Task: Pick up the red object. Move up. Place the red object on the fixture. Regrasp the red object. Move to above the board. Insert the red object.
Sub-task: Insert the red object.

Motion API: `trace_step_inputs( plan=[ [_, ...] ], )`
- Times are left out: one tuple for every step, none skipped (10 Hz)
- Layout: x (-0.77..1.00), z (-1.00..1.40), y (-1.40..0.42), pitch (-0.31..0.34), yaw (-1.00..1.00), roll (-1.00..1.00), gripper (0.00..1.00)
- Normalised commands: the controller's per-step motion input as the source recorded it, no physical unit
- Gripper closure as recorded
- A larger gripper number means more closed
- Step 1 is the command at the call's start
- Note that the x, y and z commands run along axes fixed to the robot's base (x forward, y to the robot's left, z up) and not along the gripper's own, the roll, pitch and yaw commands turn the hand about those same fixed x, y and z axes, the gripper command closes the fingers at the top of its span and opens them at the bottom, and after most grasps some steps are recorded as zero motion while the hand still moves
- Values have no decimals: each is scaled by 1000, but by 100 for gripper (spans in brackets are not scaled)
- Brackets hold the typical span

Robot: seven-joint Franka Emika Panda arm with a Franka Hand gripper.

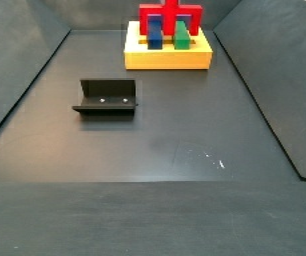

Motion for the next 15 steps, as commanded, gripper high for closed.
trace_step_inputs(
  plan=[
    [0,-300,0,-36,0,3,100],
    [0,-237,0,-9,0,4,100],
    [0,-134,0,0,0,23,100],
    [0,-74,0,0,0,20,100],
    [97,-6,0,0,0,59,100],
    [74,-20,0,20,-54,91,100],
    [0,-80,0,0,-20,54,100],
    [0,-123,0,0,0,34,100],
    [0,-180,0,0,0,31,100],
    [0,-294,-60,-31,0,24,100],
    [0,-331,-51,-36,0,24,100],
    [17,-340,-49,-21,0,34,100],
    [134,-274,-51,0,0,33,100],
    [189,-131,-34,1,-3,17,100],
    [114,-43,-9,14,0,3,100]
  ],
)
